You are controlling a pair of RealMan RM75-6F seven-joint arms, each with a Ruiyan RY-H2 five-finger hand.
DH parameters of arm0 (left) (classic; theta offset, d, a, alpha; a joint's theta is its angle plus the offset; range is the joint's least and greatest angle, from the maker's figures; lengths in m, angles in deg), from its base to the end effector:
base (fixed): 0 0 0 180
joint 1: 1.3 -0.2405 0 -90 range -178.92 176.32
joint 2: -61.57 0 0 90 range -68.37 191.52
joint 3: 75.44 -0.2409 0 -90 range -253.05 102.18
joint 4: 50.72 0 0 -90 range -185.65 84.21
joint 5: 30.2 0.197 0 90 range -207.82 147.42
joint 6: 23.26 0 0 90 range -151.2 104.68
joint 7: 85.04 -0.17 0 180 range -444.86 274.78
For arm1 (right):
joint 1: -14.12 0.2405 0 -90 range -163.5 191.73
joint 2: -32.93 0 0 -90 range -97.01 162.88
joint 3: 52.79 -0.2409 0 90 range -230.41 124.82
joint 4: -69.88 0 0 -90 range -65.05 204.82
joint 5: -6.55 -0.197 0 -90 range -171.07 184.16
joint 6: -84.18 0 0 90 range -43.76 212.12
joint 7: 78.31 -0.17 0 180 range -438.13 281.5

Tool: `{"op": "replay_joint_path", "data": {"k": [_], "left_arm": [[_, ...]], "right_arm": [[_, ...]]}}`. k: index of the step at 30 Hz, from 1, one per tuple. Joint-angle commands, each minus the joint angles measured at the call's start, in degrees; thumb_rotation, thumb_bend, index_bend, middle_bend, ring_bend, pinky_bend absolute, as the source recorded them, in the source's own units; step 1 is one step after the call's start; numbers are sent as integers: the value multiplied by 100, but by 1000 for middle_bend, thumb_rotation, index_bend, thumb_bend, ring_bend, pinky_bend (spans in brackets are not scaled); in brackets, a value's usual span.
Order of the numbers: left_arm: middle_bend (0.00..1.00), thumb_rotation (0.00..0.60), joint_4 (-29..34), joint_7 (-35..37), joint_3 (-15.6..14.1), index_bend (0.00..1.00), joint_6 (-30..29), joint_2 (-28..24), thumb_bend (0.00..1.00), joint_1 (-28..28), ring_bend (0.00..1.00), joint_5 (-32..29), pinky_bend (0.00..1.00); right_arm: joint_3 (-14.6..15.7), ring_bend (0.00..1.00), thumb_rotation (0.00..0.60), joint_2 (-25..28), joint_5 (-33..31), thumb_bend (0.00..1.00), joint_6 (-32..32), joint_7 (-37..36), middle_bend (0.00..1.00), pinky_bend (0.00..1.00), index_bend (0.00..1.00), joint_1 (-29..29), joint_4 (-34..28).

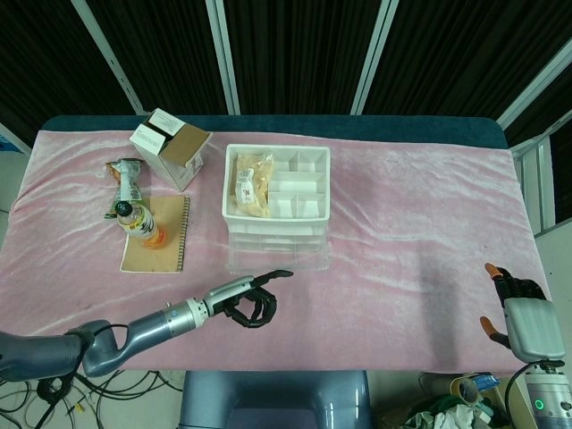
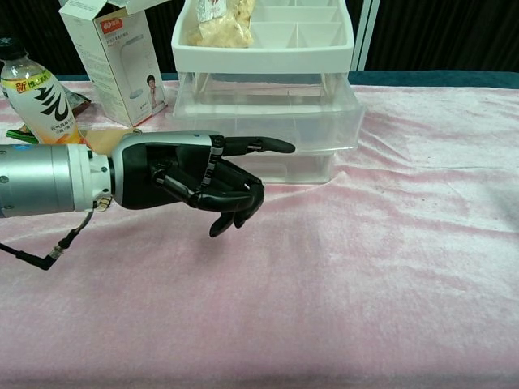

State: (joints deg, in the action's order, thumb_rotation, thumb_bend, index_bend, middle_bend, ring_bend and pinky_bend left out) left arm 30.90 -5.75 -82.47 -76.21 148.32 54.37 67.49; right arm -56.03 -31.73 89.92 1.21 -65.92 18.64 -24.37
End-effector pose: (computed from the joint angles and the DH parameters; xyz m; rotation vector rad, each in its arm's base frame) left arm -0.0801 0.2891 -0.0570 1.7501 2.1053 1.1070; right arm -0.2949 -0.2036 0.1563 1.4239 -0.8187 0.7321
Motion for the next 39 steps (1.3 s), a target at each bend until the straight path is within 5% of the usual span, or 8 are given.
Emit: {"op": "replay_joint_path", "data": {"k": [1,13,18,24,28,33,39], "left_arm": [[587,600,32,-11,-32,0,-33,-6,417,-7,520,30,637],[583,600,473,-650,-321,0,-109,-312,417,-39,518,241,636],[522,600,882,-3018,-365,14,-102,-874,417,-350,464,6,601],[424,600,1920,-5932,-513,71,-208,-1851,414,-935,273,-712,304],[345,600,2691,-7393,-726,52,-409,-2683,373,-1310,195,-1248,225],[240,600,3022,-8450,-753,47,-1537,-3041,354,-2095,127,-1399,185],[205,600,2829,-8418,-746,37,-2768,-3165,312,-3006,72,-1089,136]], "right_arm": [[-1,245,600,-2,2,188,-3,4,160,205,141,0,2],[-7,245,600,10,-25,189,10,-12,161,205,141,1,-10],[-10,245,600,16,-41,188,18,-17,161,205,141,1,-13],[-9,245,600,3,-48,188,16,23,161,205,141,0,-17],[-12,245,600,-3,-48,189,-7,60,161,205,141,-8,-17],[-15,245,600,-2,-32,188,-38,65,161,205,141,-16,-12],[-1,245,600,-14,4,188,-43,92,161,205,141,-13,0]]}}
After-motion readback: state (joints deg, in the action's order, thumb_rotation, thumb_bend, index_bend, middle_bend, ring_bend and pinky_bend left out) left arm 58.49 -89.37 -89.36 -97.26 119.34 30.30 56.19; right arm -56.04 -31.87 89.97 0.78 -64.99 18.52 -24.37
